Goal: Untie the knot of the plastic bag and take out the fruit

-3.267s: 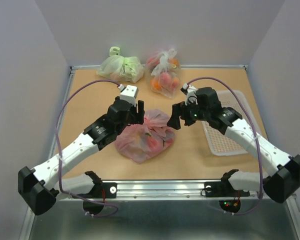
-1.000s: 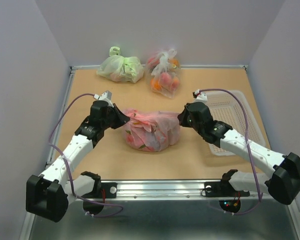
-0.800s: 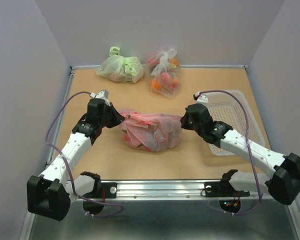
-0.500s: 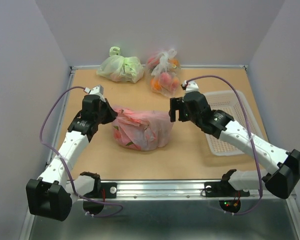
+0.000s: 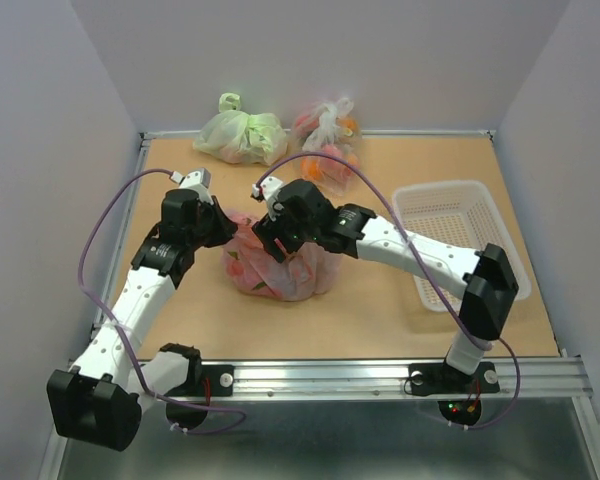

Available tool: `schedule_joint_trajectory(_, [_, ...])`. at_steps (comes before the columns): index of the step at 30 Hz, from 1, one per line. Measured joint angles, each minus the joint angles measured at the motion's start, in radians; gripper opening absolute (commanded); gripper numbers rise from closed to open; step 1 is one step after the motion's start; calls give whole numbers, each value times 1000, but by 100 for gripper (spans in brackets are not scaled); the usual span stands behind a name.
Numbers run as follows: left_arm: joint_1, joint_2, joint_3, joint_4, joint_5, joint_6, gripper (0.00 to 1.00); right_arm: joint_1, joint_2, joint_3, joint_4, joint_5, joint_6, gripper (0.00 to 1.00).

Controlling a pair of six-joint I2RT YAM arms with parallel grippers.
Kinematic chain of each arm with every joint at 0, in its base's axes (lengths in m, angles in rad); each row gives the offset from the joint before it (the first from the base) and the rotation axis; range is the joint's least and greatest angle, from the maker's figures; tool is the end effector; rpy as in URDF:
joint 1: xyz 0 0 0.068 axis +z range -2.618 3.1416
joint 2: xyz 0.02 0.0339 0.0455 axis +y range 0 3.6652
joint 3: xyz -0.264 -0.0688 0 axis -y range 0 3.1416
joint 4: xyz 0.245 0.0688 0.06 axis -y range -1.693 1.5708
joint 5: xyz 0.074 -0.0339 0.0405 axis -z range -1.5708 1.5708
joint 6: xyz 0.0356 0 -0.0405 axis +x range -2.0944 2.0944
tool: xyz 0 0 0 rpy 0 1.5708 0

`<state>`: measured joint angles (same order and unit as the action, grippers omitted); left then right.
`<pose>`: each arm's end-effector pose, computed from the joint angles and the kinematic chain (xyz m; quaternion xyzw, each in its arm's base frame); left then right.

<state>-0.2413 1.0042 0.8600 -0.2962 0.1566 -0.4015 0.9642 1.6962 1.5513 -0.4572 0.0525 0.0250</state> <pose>0.2202 -0.0599 0.3139 -0.0256 0.8425 -0.2313 0.4857 0.2264 0.3230 0.3374 -0.3894 0.7944 0.2005 0.4207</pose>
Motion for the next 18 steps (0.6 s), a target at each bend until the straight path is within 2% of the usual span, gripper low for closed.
schedule_joint_trajectory(3, [0,-6,1,-8,-1,1,0,5,71,1,-11,10,-34,38])
schedule_joint_trajectory(4, [0,-8,1,-12,-8,1,0,5,87,1,-16,29,-40,15])
schedule_joint_trajectory(6, [0,-10,1,-17,-26,0,0,5,92,0,-21,71,-49,1])
schedule_joint_trajectory(9, [2,-10,1,-19,-69,-14,0,5,49,-22,-3,135,-53,1])
schedule_joint_trajectory(12, [20,-5,1,-8,-53,-50,0,12,-50,-88,40,183,-39,1])
schedule_joint_trajectory(18, [132,80,13,94,135,-216,0,18,-283,-251,148,270,54,1])
